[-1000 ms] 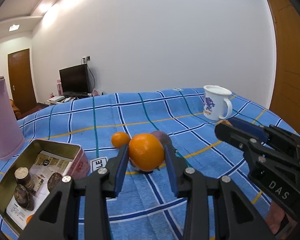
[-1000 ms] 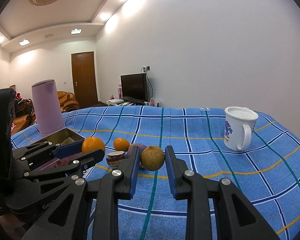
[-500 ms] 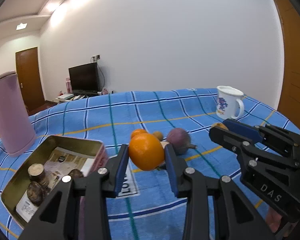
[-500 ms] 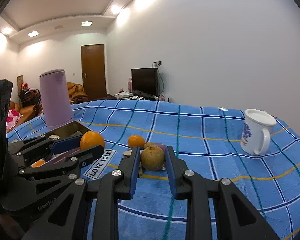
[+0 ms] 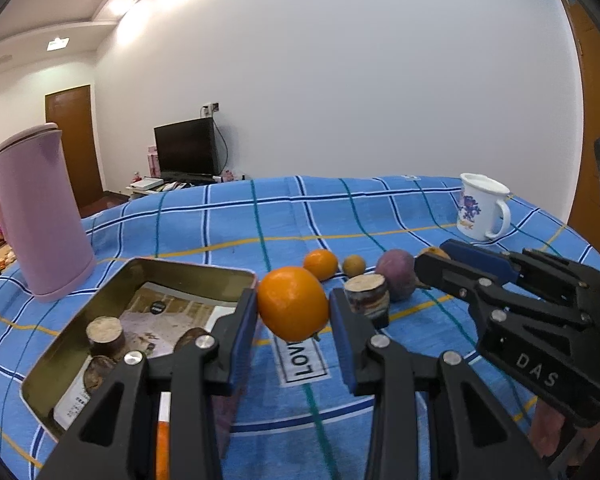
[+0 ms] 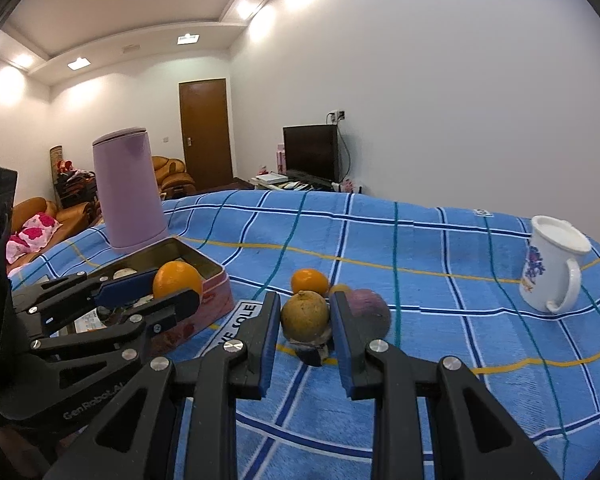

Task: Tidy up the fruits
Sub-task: 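Lower the brown fruit into the tin and open the right gripper while the left releases the orange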

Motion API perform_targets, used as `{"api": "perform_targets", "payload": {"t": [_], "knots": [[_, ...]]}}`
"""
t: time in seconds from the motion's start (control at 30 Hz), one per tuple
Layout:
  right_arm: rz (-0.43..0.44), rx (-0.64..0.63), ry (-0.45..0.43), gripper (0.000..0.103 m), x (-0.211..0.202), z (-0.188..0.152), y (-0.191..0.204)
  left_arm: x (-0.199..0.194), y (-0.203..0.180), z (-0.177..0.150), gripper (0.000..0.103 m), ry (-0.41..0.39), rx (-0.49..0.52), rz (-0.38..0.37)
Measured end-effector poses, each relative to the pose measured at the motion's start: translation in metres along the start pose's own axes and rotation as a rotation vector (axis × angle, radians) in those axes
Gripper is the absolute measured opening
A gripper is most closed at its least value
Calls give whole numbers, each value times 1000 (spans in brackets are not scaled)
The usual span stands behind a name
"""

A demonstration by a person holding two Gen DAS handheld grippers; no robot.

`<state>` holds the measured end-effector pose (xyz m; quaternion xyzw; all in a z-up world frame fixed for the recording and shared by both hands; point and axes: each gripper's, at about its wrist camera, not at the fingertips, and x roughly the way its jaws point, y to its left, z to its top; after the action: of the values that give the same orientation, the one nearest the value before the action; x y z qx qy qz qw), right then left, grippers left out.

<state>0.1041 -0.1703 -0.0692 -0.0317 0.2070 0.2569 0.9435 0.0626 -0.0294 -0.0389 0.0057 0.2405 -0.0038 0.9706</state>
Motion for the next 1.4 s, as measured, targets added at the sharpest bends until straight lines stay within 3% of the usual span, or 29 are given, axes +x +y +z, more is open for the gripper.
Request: {"api": "perform_targets", "payload": {"t": [1.07, 1.4], "knots": [[146, -89, 43, 27, 37, 13, 71, -16, 62, -12, 38, 21, -52, 99], [189, -127, 54, 27, 45, 13, 96, -19, 94, -17, 38, 45, -110, 140]]}}
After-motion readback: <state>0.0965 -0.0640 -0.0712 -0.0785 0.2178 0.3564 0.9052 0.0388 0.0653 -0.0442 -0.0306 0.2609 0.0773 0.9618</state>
